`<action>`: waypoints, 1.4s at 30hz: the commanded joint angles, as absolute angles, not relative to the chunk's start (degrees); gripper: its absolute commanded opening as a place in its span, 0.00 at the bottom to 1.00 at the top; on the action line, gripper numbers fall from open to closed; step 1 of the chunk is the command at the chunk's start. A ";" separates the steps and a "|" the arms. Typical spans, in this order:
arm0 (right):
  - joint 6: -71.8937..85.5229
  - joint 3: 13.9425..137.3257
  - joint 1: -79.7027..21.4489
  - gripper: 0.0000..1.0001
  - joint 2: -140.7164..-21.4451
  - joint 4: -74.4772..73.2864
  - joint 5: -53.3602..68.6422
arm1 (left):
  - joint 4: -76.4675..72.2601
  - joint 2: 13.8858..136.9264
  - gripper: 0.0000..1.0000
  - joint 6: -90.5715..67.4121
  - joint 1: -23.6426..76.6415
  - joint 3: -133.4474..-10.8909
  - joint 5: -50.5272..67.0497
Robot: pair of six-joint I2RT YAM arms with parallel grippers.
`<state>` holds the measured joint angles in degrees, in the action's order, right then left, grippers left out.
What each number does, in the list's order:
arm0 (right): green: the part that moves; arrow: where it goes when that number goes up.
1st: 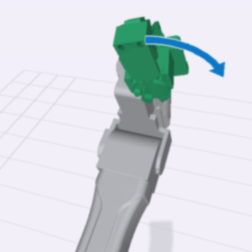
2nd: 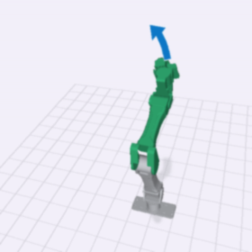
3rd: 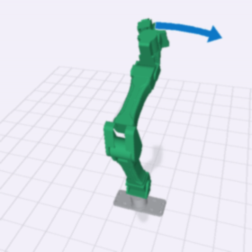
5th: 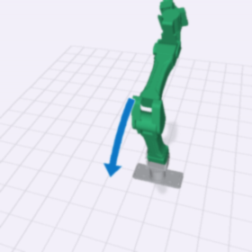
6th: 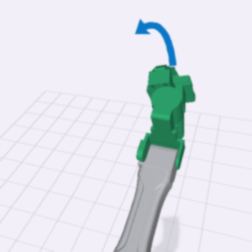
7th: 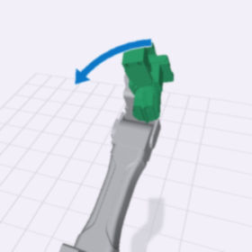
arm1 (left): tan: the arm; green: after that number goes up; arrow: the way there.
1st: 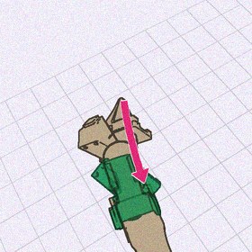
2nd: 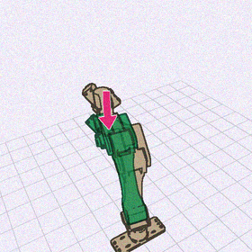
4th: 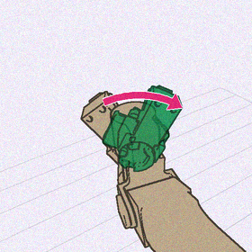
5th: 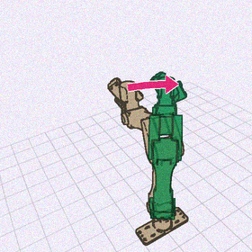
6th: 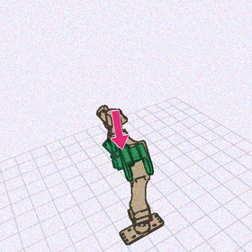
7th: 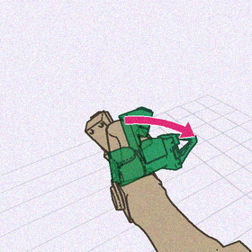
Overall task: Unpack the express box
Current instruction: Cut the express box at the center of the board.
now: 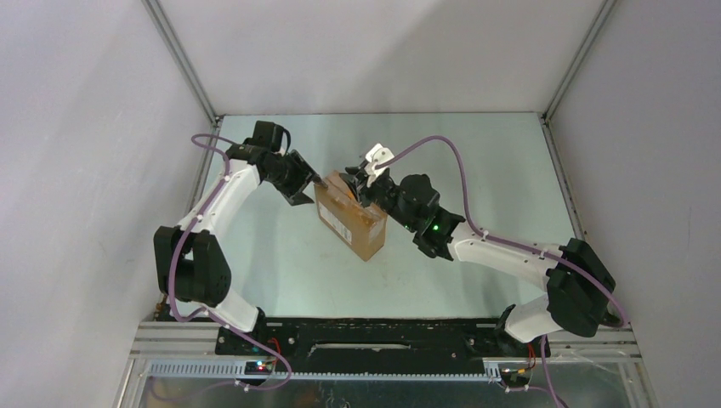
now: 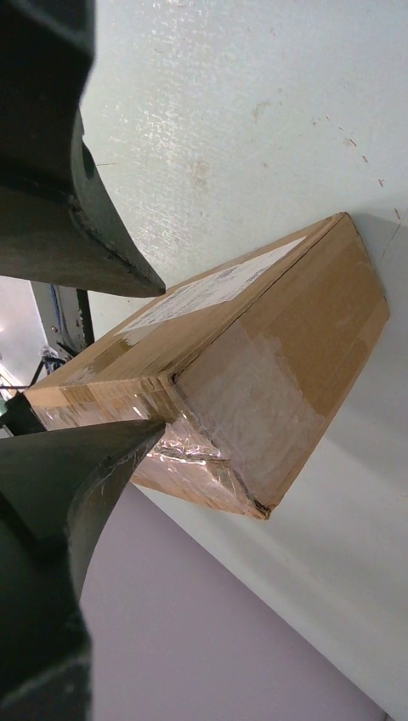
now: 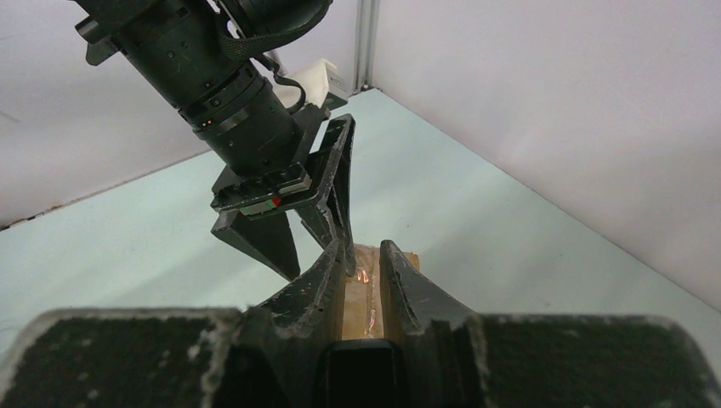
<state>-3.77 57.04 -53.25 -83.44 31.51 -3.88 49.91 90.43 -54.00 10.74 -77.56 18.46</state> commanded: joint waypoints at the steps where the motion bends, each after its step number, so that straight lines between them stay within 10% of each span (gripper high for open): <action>1: -5.98 57.04 -53.59 0.00 -81.89 30.12 -6.26 | 53.06 90.20 0.58 -53.99 10.72 -75.02 15.40; 42: 2.30 60.96 -55.09 0.00 -76.54 4.05 -10.99 | 51.41 87.30 0.35 -64.01 11.17 -70.39 8.21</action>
<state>1.83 59.51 -55.33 -78.94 11.51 -9.34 46.39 86.78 -63.59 11.14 -73.08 16.29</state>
